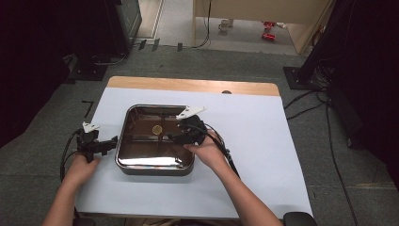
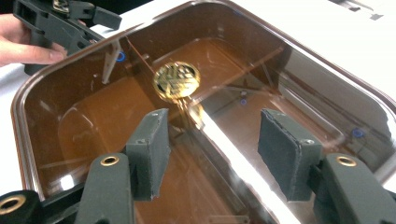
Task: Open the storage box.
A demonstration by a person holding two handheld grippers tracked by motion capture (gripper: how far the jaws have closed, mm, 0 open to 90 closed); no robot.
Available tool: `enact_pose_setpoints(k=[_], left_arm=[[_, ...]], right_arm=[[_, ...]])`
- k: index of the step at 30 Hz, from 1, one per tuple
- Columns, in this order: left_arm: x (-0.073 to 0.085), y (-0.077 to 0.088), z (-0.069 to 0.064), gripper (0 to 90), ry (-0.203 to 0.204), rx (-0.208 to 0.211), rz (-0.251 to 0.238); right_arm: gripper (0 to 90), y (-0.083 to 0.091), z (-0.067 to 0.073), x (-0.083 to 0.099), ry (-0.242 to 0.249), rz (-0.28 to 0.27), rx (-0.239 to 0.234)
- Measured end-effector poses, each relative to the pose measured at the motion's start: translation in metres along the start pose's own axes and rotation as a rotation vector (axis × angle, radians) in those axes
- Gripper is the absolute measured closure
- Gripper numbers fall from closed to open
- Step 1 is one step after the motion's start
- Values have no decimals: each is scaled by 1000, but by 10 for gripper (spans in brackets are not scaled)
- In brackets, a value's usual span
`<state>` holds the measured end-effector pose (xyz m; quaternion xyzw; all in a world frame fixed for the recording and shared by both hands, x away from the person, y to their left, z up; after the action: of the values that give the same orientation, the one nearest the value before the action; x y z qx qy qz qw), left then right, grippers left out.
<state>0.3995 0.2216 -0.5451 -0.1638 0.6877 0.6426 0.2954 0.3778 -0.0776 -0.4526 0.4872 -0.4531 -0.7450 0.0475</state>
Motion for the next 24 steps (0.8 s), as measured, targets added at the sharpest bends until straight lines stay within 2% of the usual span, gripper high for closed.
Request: enact_pose_setpoints(k=[12, 17, 24], left_arm=[[0, 0, 0, 121, -1, -1, 0], [0, 0, 0, 121, -2, -1, 0], [0, 0, 0, 121, -1, 0, 0]], right_arm=[[457, -27, 17, -13, 34, 22, -23], [494, -39, 20, -18, 43, 27, -19], [556, -50, 23, -20, 70, 27, 12]])
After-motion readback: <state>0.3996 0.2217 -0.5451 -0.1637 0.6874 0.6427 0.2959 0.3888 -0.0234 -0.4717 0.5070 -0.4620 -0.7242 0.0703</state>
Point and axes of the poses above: each handheld gripper's, and its own axes: y roughly backward along the jaws, x roughly out of its underside, z roughly to its left, the point moved 7 cm from there along -y, roughly forward along the jaws, and after that the axes turned 8 degrees about z, right-handed, at the moved point
